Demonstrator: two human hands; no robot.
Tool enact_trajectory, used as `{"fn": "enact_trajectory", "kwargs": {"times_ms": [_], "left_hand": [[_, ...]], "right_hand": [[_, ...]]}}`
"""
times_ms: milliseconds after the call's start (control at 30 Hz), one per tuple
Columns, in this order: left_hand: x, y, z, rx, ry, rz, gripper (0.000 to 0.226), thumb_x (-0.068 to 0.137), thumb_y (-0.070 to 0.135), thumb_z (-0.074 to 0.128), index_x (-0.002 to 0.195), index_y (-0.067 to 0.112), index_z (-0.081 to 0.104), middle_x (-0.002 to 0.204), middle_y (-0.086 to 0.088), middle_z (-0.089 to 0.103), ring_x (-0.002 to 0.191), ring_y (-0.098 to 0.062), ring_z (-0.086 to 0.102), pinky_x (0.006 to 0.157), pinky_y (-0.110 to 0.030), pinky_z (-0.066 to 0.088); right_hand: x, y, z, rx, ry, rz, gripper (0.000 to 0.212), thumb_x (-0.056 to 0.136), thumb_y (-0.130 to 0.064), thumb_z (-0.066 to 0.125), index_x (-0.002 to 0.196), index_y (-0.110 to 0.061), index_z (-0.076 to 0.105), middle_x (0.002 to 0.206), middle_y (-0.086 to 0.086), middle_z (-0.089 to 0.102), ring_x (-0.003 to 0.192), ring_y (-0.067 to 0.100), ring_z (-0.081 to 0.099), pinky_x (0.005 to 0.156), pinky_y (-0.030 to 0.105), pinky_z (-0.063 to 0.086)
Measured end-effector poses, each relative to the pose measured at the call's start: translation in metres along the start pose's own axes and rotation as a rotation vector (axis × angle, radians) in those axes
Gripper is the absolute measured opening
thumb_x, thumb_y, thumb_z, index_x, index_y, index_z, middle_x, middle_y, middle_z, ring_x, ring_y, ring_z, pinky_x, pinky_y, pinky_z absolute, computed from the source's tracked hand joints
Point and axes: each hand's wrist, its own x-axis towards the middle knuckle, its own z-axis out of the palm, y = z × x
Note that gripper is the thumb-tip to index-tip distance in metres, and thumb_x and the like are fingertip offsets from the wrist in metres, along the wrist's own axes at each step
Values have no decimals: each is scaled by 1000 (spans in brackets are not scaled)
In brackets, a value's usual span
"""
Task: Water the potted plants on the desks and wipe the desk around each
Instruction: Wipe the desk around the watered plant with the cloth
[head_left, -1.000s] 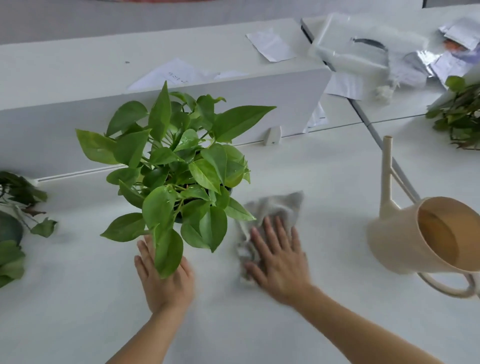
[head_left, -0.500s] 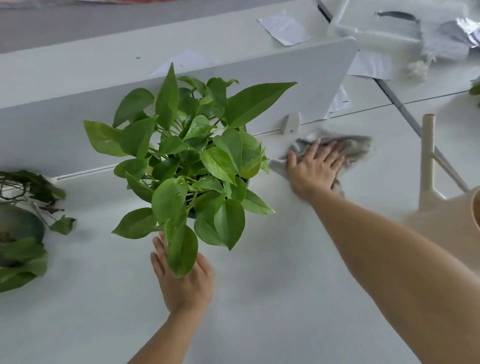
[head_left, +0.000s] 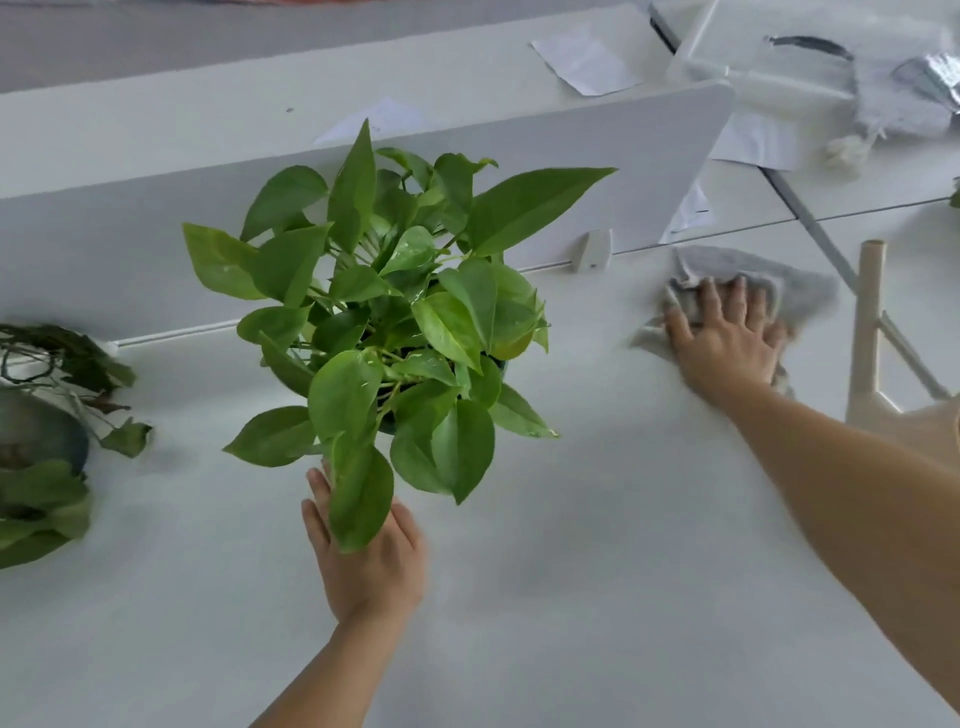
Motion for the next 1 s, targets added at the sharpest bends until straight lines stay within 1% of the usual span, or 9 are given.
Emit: {"fn": "enact_trajectory", "kwargs": {"times_ms": [100, 233, 367, 433, 533, 667, 867, 933, 1000], "left_hand": [[-2, -1, 1, 9, 74, 14, 69, 89, 31, 3, 138, 0, 41, 139, -22, 47, 135, -38, 33, 113, -47, 24], [-4, -3, 3, -1, 101, 20, 70, 89, 31, 8, 151, 2, 20, 153, -19, 33, 145, -34, 22, 118, -44, 8], [-6, -4, 3, -40, 86, 46, 66, 91, 30, 12, 147, 0, 31, 149, -24, 36, 141, -42, 24, 116, -49, 11], [-7, -7, 1, -68, 84, 80, 60, 94, 27, 19, 146, 1, 35, 151, -26, 33, 141, -44, 22, 116, -51, 13], [-8, -28, -2, -120, 26, 202, 45, 99, 22, 36, 139, 6, 46, 153, -26, 27, 143, -44, 18, 118, -51, 14], [-27, -71, -5, -117, 56, 299, 41, 99, 23, 31, 126, 3, 55, 140, -29, 41, 133, -48, 31, 106, -57, 33], [-69, -113, -18, -166, 87, 303, 42, 101, 18, 32, 135, 4, 53, 150, -27, 32, 141, -44, 26, 112, -55, 30], [-78, -134, -23, -131, 89, 327, 43, 101, 18, 33, 137, 4, 51, 151, -27, 30, 141, -44, 25, 112, -54, 29], [-86, -158, -25, -98, 94, 344, 42, 100, 17, 37, 138, 4, 49, 152, -27, 30, 141, -43, 25, 112, -55, 28]], "right_hand": [[-51, -51, 18, 62, 9, 37, 73, 98, -59, 23, 161, -24, 9, 168, 13, -5, 154, 34, -9, 122, 57, -3], [-166, -79, 48, -20, -21, -481, 70, 98, -58, 27, 159, -27, 14, 168, 11, 0, 154, 32, -10, 121, 55, -3], [-207, 1, 44, -211, -145, -1035, 68, 98, -67, 24, 159, -36, 18, 168, 1, 9, 155, 26, -1, 123, 48, 1], [-183, 50, 32, -281, -94, -988, 70, 97, -72, 16, 158, -39, 9, 168, -1, 9, 155, 22, -1, 123, 43, 1], [-170, 80, 19, -241, -88, -506, 73, 92, -75, 3, 155, -42, -13, 168, -5, -12, 153, 15, -18, 123, 40, -6], [-240, 16, 42, -27, -55, -12, 72, 99, -61, 17, 160, -28, -2, 167, 7, -12, 154, 28, -13, 123, 53, -1], [-359, 46, 58, -118, -117, -754, 68, 99, -67, 23, 159, -35, 17, 167, 1, 10, 155, 21, -4, 120, 46, 2], [-353, 98, 47, -173, -128, -782, 68, 98, -71, 19, 158, -39, 17, 167, -3, 11, 155, 17, -2, 120, 45, 9], [-344, 140, 32, -151, -126, -560, 72, 92, -79, 10, 156, -46, 9, 167, -8, 3, 153, 10, -11, 123, 44, 8]]}}
